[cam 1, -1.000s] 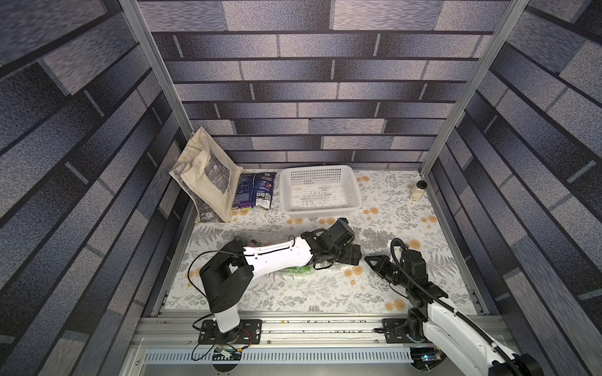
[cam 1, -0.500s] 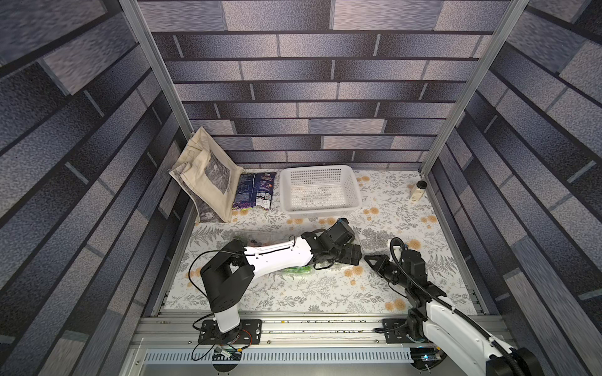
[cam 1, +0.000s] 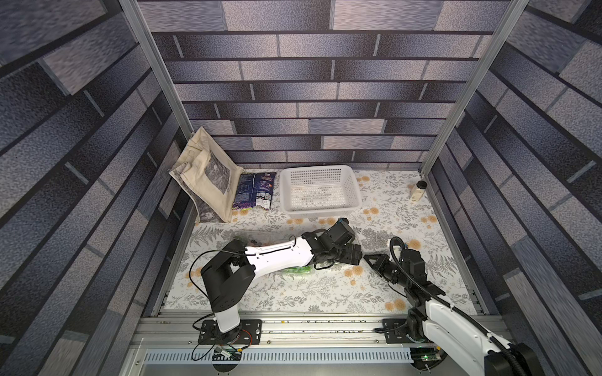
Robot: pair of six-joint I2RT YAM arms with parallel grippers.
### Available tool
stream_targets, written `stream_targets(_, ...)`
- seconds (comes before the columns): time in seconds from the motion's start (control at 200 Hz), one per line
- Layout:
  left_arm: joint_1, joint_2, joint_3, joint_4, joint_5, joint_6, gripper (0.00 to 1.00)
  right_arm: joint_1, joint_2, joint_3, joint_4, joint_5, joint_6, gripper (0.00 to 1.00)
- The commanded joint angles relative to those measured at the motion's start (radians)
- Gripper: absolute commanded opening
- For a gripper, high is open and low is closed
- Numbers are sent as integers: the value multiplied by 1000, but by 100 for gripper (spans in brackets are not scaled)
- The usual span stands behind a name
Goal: Pack grapes into containers
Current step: Close the packing box at the center of the board, then adjust the packing box at the center of the board.
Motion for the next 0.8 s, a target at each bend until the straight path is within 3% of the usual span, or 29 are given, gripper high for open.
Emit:
stream_targets(0.0, 11, -7, 8, -43, -1, -12, 89, 8, -57, 19, -130, 16, -23, 24)
stream_targets(0.2, 25, -136, -38, -82, -72, -36, 90, 7, -134, 146, -329, 59, -99, 43)
stream_targets(0.426, 53, -271, -140, -146, -140, -92, 93, 7, -7, 247, -300, 19, -146, 55)
stream_targets(0.791, 74, -163, -133, -125, -121, -120, 93, 1, 108, 364, -322, 33, -239, 63)
